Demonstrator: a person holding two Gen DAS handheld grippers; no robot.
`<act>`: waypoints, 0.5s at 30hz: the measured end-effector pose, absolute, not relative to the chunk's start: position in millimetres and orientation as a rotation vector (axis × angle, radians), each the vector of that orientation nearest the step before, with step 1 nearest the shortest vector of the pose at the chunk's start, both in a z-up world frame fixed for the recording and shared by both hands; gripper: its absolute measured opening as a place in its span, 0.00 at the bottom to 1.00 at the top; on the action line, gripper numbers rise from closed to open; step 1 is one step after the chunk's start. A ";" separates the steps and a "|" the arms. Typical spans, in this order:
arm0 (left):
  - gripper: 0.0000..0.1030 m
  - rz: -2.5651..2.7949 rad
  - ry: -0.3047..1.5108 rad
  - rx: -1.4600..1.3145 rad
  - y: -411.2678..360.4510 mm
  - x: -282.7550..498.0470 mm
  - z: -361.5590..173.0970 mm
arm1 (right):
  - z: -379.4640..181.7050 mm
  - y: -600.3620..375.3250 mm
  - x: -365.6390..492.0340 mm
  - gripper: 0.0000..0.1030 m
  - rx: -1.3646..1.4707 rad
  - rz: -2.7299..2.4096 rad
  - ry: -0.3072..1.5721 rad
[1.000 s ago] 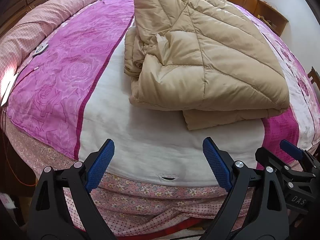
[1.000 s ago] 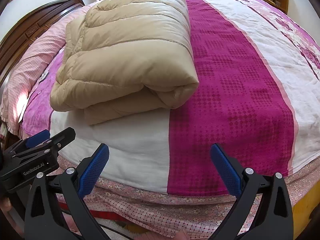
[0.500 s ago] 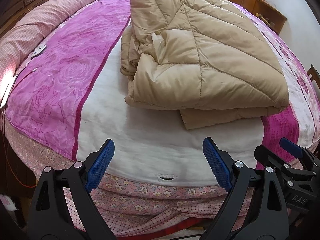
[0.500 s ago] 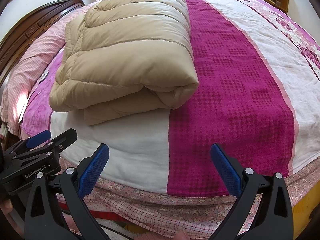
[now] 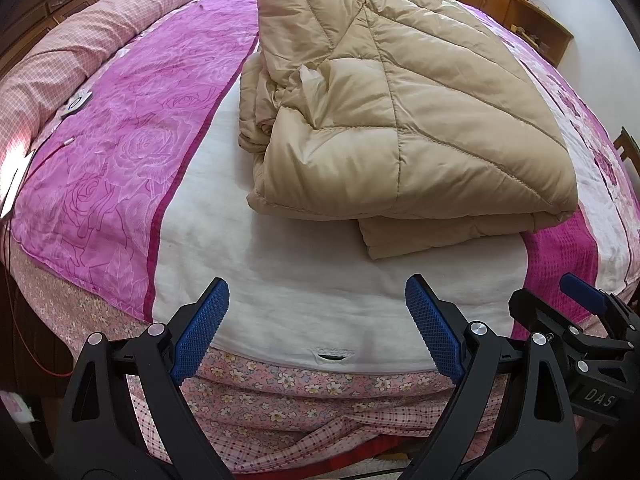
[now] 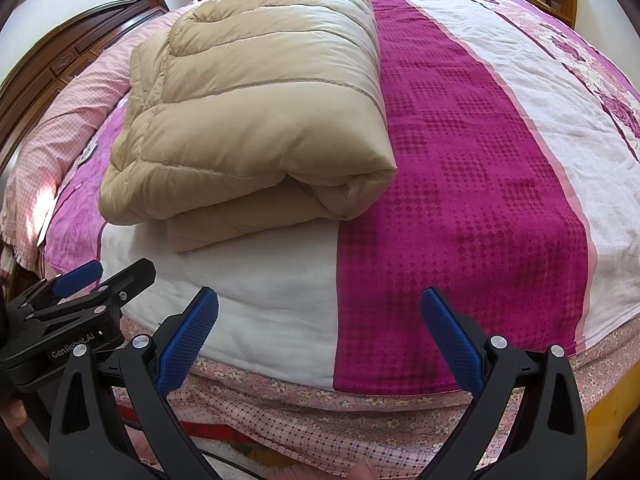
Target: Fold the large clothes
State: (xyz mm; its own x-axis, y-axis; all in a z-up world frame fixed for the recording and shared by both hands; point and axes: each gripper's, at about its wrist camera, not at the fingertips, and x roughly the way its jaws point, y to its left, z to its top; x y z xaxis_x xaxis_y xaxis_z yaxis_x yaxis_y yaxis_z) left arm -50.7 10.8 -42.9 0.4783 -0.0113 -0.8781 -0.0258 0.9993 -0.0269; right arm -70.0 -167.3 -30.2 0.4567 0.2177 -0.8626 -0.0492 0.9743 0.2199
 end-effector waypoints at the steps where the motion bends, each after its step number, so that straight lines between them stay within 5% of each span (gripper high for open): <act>1: 0.87 0.008 1.072 -0.039 10.7 -50.7 -42.9 | -30.2 -167.4 -69.9 0.95 0.172 0.166 1.085; 15: 0.87 0.002 1.074 -0.027 5.8 -50.2 -42.5 | -29.7 -168.3 -69.6 0.95 0.170 0.166 1.084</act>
